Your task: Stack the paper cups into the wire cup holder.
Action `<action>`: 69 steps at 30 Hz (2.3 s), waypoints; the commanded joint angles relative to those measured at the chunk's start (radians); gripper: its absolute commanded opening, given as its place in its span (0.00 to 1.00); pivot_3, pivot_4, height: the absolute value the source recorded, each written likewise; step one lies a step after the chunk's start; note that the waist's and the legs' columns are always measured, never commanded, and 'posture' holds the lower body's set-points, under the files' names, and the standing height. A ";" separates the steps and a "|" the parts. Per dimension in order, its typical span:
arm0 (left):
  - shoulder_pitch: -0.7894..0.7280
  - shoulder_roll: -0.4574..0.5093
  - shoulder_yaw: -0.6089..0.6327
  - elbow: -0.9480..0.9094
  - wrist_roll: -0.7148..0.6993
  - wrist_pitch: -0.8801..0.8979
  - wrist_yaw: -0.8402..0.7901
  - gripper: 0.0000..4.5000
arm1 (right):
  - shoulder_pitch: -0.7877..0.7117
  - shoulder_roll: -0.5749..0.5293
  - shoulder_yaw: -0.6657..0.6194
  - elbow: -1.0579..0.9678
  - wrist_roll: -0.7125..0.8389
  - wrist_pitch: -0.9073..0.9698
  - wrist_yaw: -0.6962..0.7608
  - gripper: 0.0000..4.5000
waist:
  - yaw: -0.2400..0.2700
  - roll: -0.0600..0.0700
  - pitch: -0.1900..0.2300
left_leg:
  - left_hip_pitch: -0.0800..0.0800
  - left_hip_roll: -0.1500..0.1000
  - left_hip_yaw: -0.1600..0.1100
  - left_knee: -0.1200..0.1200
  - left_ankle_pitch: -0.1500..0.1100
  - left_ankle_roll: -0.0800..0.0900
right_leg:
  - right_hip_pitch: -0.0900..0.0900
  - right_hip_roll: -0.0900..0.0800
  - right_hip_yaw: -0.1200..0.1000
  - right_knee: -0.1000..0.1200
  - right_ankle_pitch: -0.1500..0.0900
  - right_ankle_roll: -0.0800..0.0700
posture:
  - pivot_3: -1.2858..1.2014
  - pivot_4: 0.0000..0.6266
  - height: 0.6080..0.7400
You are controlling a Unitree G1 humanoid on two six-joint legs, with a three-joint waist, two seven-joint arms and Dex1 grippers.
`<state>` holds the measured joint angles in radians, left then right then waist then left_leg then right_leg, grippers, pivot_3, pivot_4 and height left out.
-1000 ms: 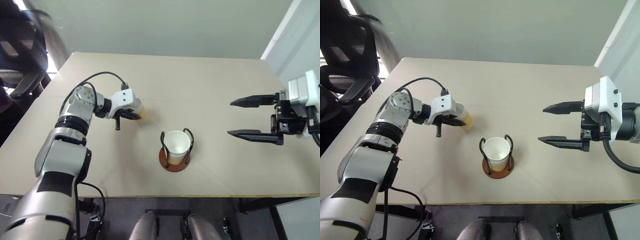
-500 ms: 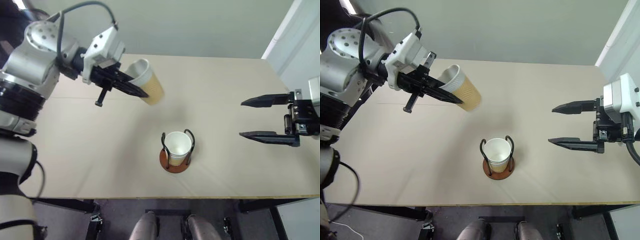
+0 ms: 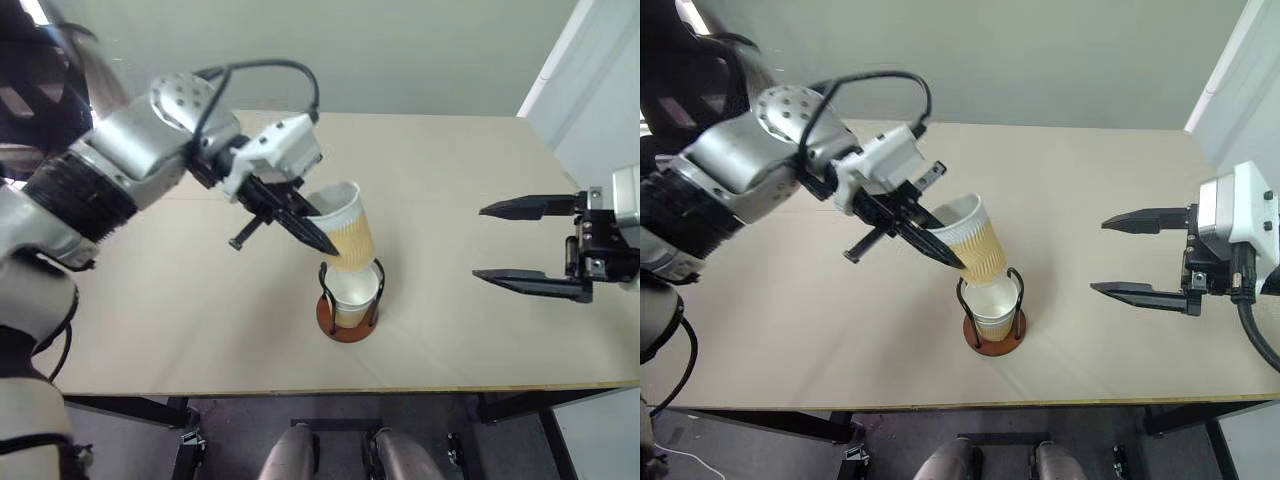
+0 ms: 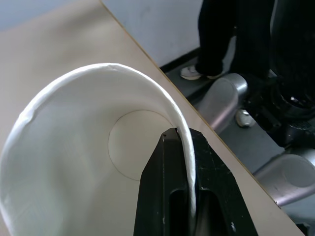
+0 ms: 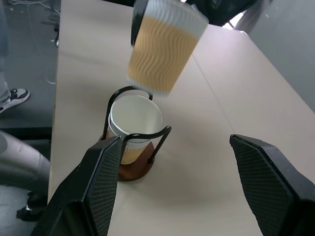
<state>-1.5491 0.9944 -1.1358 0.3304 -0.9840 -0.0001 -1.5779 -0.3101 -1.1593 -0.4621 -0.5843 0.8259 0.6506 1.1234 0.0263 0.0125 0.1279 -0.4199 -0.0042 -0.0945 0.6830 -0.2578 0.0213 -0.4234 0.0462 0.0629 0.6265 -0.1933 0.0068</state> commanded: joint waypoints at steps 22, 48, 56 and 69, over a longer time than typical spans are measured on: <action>-0.042 -0.101 -0.176 0.094 0.031 -0.173 -0.037 0.00 | 0.115 -0.017 -0.210 -0.164 0.125 0.121 -0.147 0.80 | 0.005 0.000 0.000 | 0.000 0.000 0.002 0.000 -0.003 0.002 | 0.001 0.000 0.003 -0.001 -0.002 0.004 | 0.52 0.24 1.00; 0.020 -0.131 -0.017 0.140 0.045 -0.143 -0.037 0.66 | 0.103 -0.011 -0.112 -0.129 0.100 0.057 -0.158 0.80 | 0.004 0.000 0.000 | 0.000 -0.001 0.003 0.001 -0.004 0.004 | 0.001 0.000 0.003 -0.001 -0.004 0.006 | 0.52 0.24 1.00; 0.329 0.069 0.509 -0.006 0.077 0.149 0.092 0.66 | -0.054 0.083 0.206 0.127 -0.119 -0.105 -0.131 0.80 | -0.025 0.002 -0.001 | 0.002 0.000 0.005 0.001 -0.001 0.003 | 0.000 0.001 0.004 0.000 -0.002 0.006 | 0.52 0.24 1.00; 1.591 0.108 1.777 -0.559 0.011 0.544 0.803 0.66 | -0.314 0.247 0.473 0.605 -0.405 -0.305 0.001 0.80 | -0.030 0.003 -0.002 | 0.006 0.002 0.008 -0.002 0.003 -0.004 | 0.000 0.000 0.005 0.001 -0.003 -0.001 | 0.52 0.24 1.00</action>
<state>0.0099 1.1254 0.5062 -0.1492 -0.9582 0.4999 -0.8386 -0.5878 -0.9149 -0.0001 -0.0120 0.4541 0.3795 1.1121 -0.0041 0.0151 0.1261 -0.4135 -0.0021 -0.0851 0.6808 -0.2550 0.0189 -0.4231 0.0463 0.0677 0.6284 -0.1961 0.0040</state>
